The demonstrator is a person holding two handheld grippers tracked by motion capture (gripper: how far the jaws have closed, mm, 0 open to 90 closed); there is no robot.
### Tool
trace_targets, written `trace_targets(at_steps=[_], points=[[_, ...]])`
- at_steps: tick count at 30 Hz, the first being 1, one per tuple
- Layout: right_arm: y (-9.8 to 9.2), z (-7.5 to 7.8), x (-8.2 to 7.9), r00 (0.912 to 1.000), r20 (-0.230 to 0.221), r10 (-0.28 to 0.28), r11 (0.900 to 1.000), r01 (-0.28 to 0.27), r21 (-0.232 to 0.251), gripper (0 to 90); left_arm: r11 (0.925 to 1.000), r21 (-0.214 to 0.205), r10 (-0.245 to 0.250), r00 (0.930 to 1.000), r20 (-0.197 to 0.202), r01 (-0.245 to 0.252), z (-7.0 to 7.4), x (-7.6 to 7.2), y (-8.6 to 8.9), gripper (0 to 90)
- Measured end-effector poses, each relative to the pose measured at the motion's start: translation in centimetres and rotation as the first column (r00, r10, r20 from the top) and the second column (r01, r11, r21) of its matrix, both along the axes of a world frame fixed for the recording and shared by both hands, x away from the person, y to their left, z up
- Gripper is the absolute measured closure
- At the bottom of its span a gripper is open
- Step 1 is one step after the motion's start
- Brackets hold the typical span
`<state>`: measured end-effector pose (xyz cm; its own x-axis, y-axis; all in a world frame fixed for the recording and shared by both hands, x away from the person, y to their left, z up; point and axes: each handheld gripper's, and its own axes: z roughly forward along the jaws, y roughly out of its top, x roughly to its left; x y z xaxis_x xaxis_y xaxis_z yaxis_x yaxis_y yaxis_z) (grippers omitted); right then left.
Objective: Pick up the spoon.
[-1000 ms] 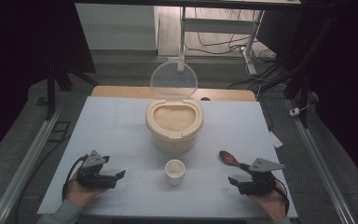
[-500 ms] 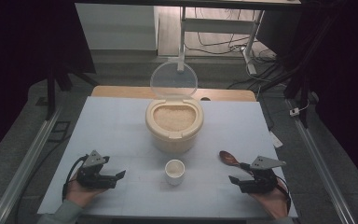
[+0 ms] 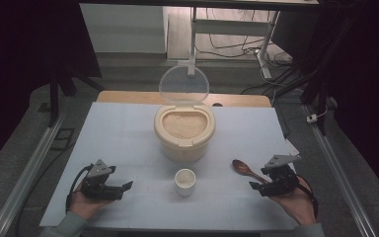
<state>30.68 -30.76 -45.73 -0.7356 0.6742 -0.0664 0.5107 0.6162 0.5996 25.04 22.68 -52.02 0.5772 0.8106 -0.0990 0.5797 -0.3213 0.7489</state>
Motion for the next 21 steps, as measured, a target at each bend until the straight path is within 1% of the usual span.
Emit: trace_targets(at_steps=[1, 3, 4, 5, 6, 8, 10, 13, 14, 16, 21], points=[[0.0, 0.0, 0.0, 1.0000, 0.000, 0.000, 1.0000, 0.000, 0.000, 30.5, 1.0000, 0.000, -0.001, 1.0000, -0.001, 0.001, 0.0, 0.0, 0.0, 12.6], [-0.1, 0.4, 0.4, 0.9996, -0.028, -0.007, 0.9996, 0.006, -0.029, 31.2, 1.0000, -0.001, -0.002, 1.0000, -0.001, 0.002, 0.0, 0.0, 0.0, 12.6], [-0.3, 0.6, 0.7, 0.9990, -0.045, -0.006, 0.9989, 0.003, -0.047, 31.2, 1.0000, -0.001, -0.002, 1.0000, -0.001, 0.002, 0.0, 0.0, 0.0, 12.6], [-0.5, 0.8, 1.1, 0.9979, -0.061, -0.022, 0.9965, 0.017, -0.082, 31.3, 1.0000, 0.000, -0.004, 1.0000, -0.002, 0.004, 0.0, 0.0, 0.0, 12.6], [-0.5, 0.8, 1.1, 0.9979, -0.061, -0.022, 0.9965, 0.017, -0.082, 31.3, 1.0000, 0.000, -0.004, 1.0000, -0.002, 0.004, 0.0, 0.0, 0.0, 12.7], [-0.8, 0.7, 1.7, 0.9959, -0.085, -0.031, 0.9922, 0.020, -0.123, 32.6, 1.0000, 0.002, -0.005, 1.0000, -0.001, 0.005, -0.1, 0.0, 0.0, 12.6], [-1.1, 0.5, 2.2, 0.9943, -0.096, -0.045, 0.9885, 0.030, -0.149, 33.6, 1.0000, 0.004, -0.004, 1.0000, -0.002, 0.004, -0.1, 0.0, 0.0, 12.7], [-1.5, 0.1, 2.7, 0.9918, -0.115, -0.055, 0.9867, 0.036, -0.158, 34.7, 1.0000, 0.006, -0.005, 1.0000, -0.002, 0.005, -0.1, 0.0, 0.0, 12.6], [-2.0, -0.4, 3.1, 0.9900, -0.130, -0.056, 0.9856, 0.034, -0.166, 35.9, 1.0000, 0.008, -0.004, 1.0000, -0.002, 0.004, -0.1, 0.0, 0.0, 12.6], [-2.1, -0.6, 3.3, 0.9896, -0.133, -0.055, 0.9857, 0.033, -0.165, 36.3, 0.9999, 0.009, -0.005, 1.0000, -0.003, 0.005, -0.2, 0.1, -0.1, 12.7], [-2.6, -1.4, 4.1, 0.9878, -0.154, -0.022, 0.9840, -0.006, -0.178, 42.4, 0.9999, 0.014, -0.004, 1.0000, -0.007, 0.004, -0.3, 0.1, -0.1, 12.7]])
